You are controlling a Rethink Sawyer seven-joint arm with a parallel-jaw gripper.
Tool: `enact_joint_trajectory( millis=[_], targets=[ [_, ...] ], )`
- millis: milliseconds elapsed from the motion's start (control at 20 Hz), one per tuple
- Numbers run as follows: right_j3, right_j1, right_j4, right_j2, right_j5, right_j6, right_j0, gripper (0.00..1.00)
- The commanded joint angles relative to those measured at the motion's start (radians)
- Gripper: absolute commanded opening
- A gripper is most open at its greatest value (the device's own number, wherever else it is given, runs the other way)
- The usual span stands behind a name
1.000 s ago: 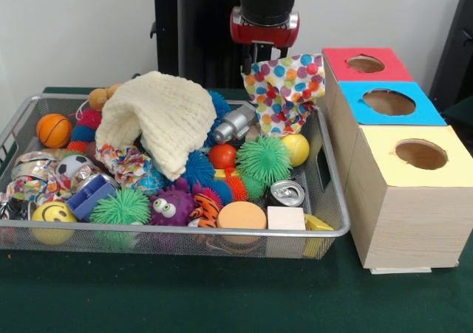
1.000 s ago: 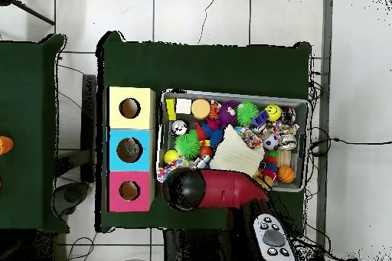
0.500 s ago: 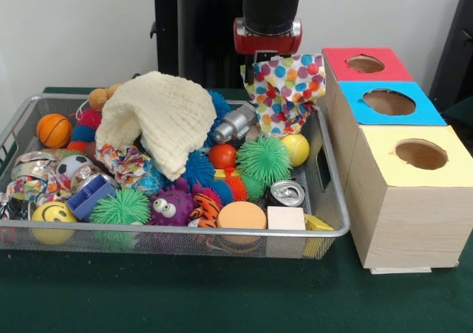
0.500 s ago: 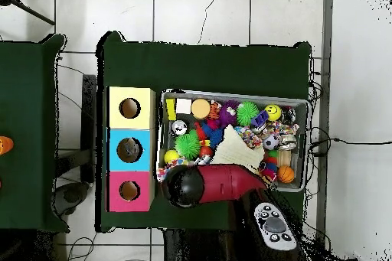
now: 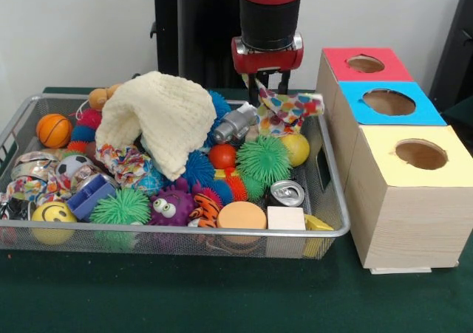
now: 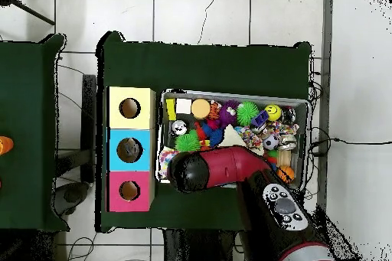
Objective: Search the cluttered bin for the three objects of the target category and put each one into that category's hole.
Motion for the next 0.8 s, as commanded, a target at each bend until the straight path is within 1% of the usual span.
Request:
enact_joint_trajectory(
  millis=[50,100,200,400,650,700,800],
  targets=[
    [-0.101,0.025,-0.09,0.129,0.094,-0.261,-0.025,0.0],
    [-0.103,0.021,-0.095,0.119,0.094,-0.251,-0.015,0.0],
    [-0.104,0.017,-0.102,0.123,0.11,-0.239,-0.014,0.0],
    [-0.106,0.022,-0.096,0.139,0.14,-0.229,-0.028,0.0],
    [-0.108,0.02,-0.099,0.157,0.155,-0.219,-0.04,0.0],
    [-0.095,0.006,-0.094,0.158,0.157,-0.209,-0.044,0.0],
    [-0.052,-0.054,-0.049,0.176,0.19,-0.187,-0.053,0.0]
  ],
)
